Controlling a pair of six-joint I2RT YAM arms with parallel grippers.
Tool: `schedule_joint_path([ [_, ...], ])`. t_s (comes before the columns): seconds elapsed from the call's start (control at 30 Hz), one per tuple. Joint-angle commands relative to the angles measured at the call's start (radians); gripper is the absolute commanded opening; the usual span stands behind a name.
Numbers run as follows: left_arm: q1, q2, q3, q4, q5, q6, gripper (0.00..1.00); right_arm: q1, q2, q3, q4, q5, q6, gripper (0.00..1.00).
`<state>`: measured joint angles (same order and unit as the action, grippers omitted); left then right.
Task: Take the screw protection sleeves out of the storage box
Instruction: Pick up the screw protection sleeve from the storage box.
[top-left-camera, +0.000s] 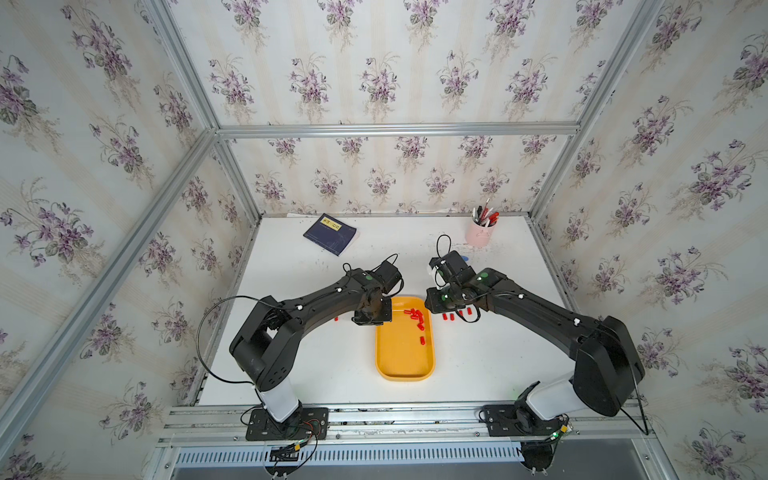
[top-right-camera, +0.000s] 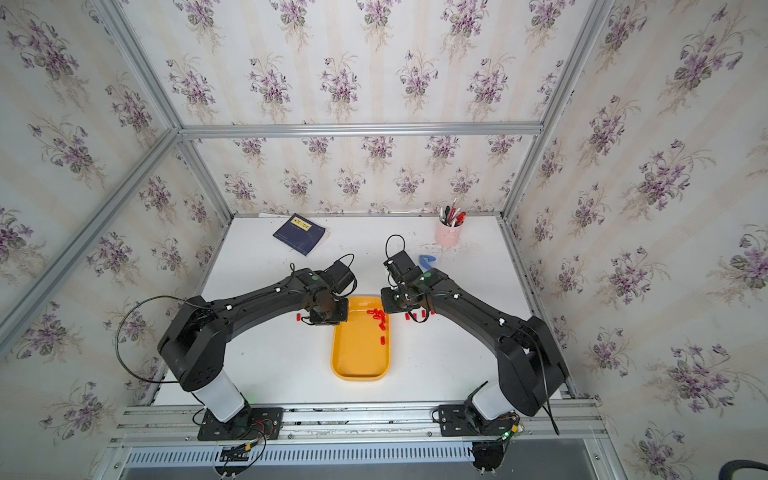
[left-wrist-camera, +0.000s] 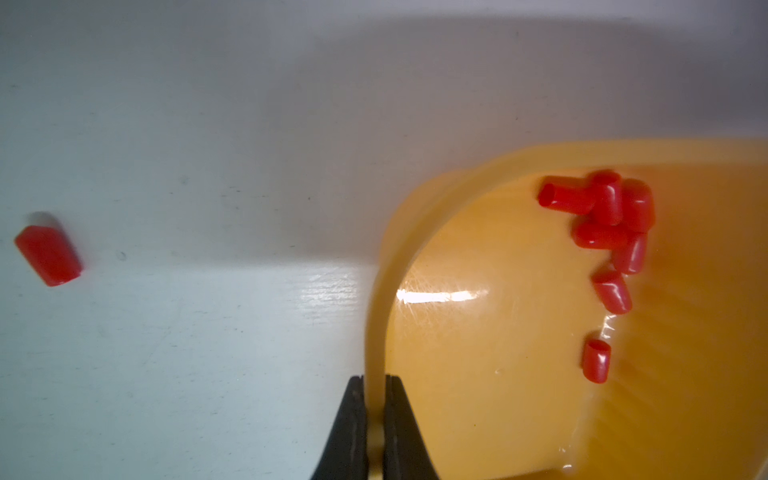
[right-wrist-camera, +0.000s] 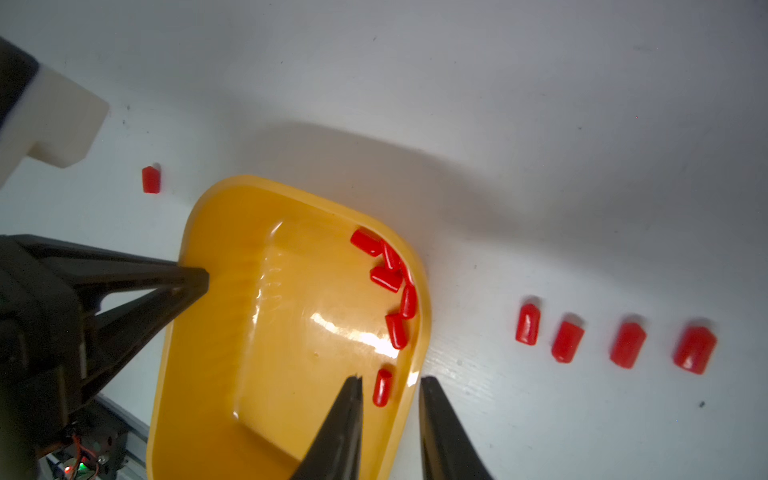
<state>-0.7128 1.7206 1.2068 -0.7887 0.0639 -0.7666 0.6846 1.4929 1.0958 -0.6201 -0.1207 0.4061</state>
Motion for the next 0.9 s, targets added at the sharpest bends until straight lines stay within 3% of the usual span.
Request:
schedule_joint_path([
  [0.0,0.001,-0.002,-0.014,0.007,0.005,-0.020,0.00,0.062,-0.013,0.006,-0.059,-0.039,0.099,0.29],
  [0.33,0.001,-0.023,-0.058,0.053,0.027,-0.059,0.00,0.206,-0.013,-0.056,-0.049,-0.034,0.265,0.29],
  [0.57,-0.001,-0.051,-0.046,0.017,0.011,-0.042,0.00,0.219,0.062,-0.038,-0.119,0.080,0.263,0.29],
  [0.87,-0.001,-0.093,-0.051,-0.006,-0.008,-0.046,0.00,0.236,0.154,-0.035,-0.154,0.138,0.263,0.29],
])
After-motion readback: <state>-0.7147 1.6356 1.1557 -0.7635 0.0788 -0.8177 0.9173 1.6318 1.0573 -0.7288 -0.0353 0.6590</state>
